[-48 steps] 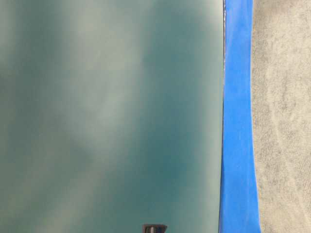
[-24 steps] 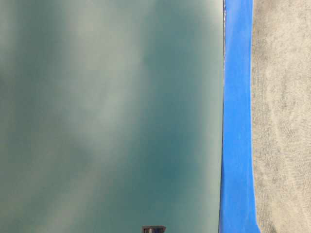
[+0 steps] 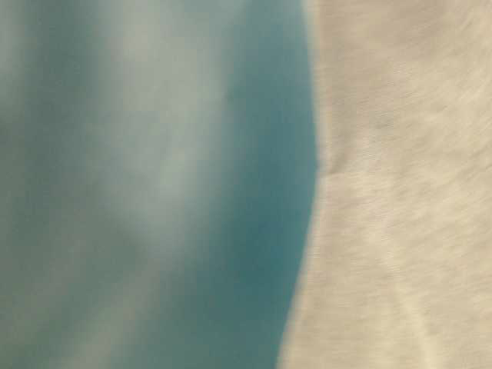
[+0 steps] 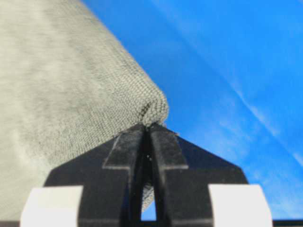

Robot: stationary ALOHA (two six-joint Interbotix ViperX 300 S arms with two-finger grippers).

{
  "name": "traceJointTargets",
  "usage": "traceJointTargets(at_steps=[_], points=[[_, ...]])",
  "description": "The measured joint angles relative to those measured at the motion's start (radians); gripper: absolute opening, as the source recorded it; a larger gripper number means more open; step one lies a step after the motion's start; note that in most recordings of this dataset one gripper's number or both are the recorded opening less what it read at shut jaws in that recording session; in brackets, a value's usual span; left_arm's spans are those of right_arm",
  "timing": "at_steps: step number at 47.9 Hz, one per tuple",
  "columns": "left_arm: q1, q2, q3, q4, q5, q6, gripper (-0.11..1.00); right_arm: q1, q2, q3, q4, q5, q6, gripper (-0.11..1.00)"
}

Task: Fold a large towel.
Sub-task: 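Grasp the folded towel's two ends with left and right grippers, then rotate the towel vertical, left gripper swinging its end toward the robot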

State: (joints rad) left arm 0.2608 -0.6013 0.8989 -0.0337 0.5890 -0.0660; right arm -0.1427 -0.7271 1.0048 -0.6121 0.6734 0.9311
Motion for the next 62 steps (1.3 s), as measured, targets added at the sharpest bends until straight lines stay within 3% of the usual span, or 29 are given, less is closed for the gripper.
traceJointTargets(at_steps=[9, 17, 22, 29, 35, 42, 49, 62], points=[[-0.041, -0.173, -0.038, 0.000, 0.063, -0.072, 0.04, 0.173, -0.117, -0.083, 0.023, 0.083, 0.005, 0.03], [-0.124, -0.193, -0.037, 0.002, 0.018, -0.146, 0.04, 0.183, -0.080, -0.121, -0.011, 0.087, 0.008, 0.03], [-0.227, -0.183, -0.038, 0.002, -0.083, -0.196, 0.04, 0.121, -0.031, -0.156, -0.064, 0.087, 0.009, 0.03], [-0.396, -0.124, -0.044, 0.000, -0.284, -0.221, 0.04, -0.029, 0.038, -0.219, -0.140, 0.037, 0.011, 0.03], [-0.494, -0.023, -0.075, 0.000, -0.433, -0.221, 0.04, -0.164, 0.115, -0.272, -0.178, -0.086, 0.009, 0.03], [-0.554, 0.124, -0.155, 0.000, -0.535, -0.222, 0.04, -0.325, 0.219, -0.331, -0.195, -0.272, 0.000, 0.03], [-0.583, 0.311, -0.313, 0.000, -0.560, -0.213, 0.04, -0.425, 0.336, -0.408, -0.204, -0.405, -0.003, 0.03], [-0.595, 0.615, -0.675, 0.008, -0.518, -0.169, 0.04, -0.433, 0.483, -0.541, -0.230, -0.465, -0.002, 0.03]])
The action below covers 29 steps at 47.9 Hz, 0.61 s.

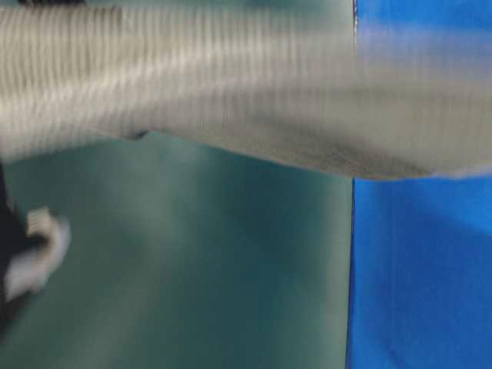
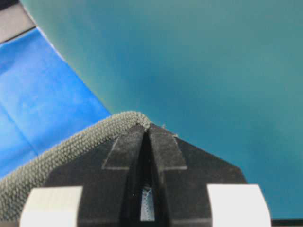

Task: Fold a large towel.
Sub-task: 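Rotate the towel vertical, left gripper swinging its end toward the robot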

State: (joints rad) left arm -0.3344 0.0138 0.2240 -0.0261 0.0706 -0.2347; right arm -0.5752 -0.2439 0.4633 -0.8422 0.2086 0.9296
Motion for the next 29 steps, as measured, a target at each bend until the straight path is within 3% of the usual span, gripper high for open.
traceJointTargets(at_steps=[9, 21, 29], points=[[0.005, 0.181, -0.207, 0.000, 0.000, 0.003, 0.04, 0.005, -0.040, 0.037, -0.008, 0.018, -0.009, 0.03], [0.006, 0.411, -0.503, 0.000, -0.012, 0.014, 0.04, 0.005, -0.255, 0.186, -0.009, 0.117, -0.046, 0.03], [0.009, 0.471, -0.563, -0.003, -0.006, -0.002, 0.04, 0.003, -0.314, 0.219, -0.008, 0.153, -0.061, 0.03]])
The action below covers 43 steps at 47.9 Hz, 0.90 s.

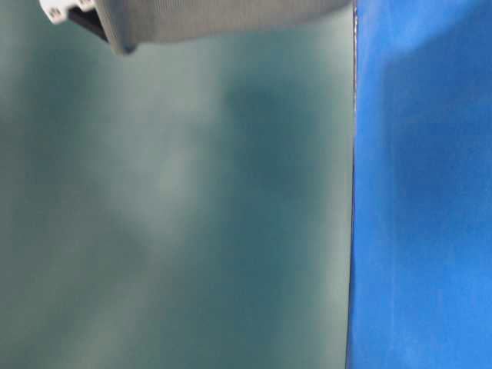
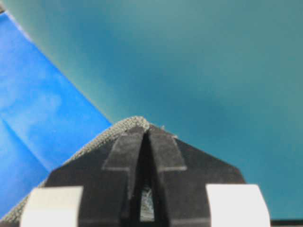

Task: Fold a large towel.
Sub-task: 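Rotate the towel vertical, left gripper swinging its end toward the robot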

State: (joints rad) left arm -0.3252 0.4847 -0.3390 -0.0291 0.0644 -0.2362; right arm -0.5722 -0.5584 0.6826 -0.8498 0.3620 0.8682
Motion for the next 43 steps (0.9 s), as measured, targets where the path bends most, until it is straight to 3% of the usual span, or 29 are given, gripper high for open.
traceJointTargets(at_steps=[6, 18, 27, 35, 43], points=[[0.000, -0.029, 0.103, -0.006, 0.008, -0.057, 0.04, 0.000, 0.074, 0.003, -0.002, 0.000, 0.000, 0.03], [-0.020, -0.207, 0.548, -0.014, -0.095, -0.290, 0.04, 0.000, 0.377, -0.069, 0.002, -0.097, -0.005, 0.03], [-0.060, -0.324, 0.824, -0.020, -0.222, -0.391, 0.04, 0.015, 0.574, -0.167, -0.002, -0.210, -0.006, 0.03], [-0.081, -0.370, 0.946, -0.020, -0.268, -0.411, 0.04, 0.038, 0.660, -0.236, -0.009, -0.252, -0.015, 0.03], [-0.084, -0.370, 0.963, -0.020, -0.272, -0.411, 0.04, 0.051, 0.675, -0.261, -0.015, -0.256, -0.049, 0.03]])
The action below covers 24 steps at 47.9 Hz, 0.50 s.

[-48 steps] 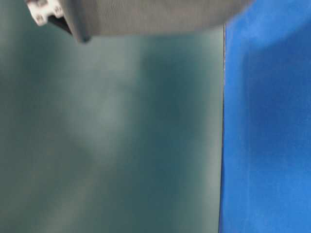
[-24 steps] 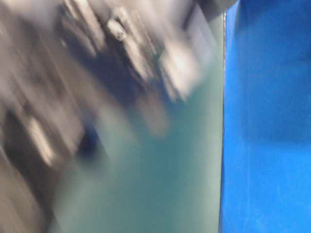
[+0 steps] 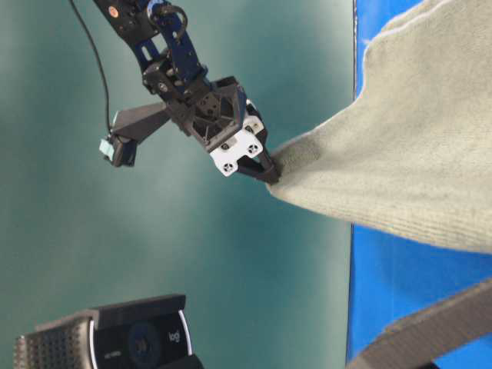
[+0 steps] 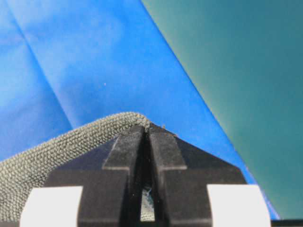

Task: Fold a large towel.
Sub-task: 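Rotate the towel vertical, left gripper swinging its end toward the robot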

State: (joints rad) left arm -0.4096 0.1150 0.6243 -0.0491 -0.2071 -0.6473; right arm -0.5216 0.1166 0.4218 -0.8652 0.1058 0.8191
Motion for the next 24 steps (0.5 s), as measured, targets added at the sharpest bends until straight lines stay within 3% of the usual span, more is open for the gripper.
traceJointTargets(at_steps=[8, 11, 20, 24], points=[[0.006, -0.002, 0.000, 0.003, 0.031, 0.015, 0.04, 0.005, 0.000, 0.000, 0.000, 0.002, -0.055, 0.03], [0.011, -0.002, -0.003, 0.005, 0.040, 0.017, 0.15, 0.006, -0.002, -0.002, 0.000, 0.003, -0.072, 0.05], [0.006, -0.008, -0.006, 0.006, 0.077, 0.020, 0.70, 0.008, -0.002, -0.002, -0.014, 0.025, -0.121, 0.58], [0.006, -0.035, -0.006, 0.008, 0.130, 0.026, 0.81, 0.023, -0.009, 0.002, -0.020, 0.063, -0.170, 0.69]])
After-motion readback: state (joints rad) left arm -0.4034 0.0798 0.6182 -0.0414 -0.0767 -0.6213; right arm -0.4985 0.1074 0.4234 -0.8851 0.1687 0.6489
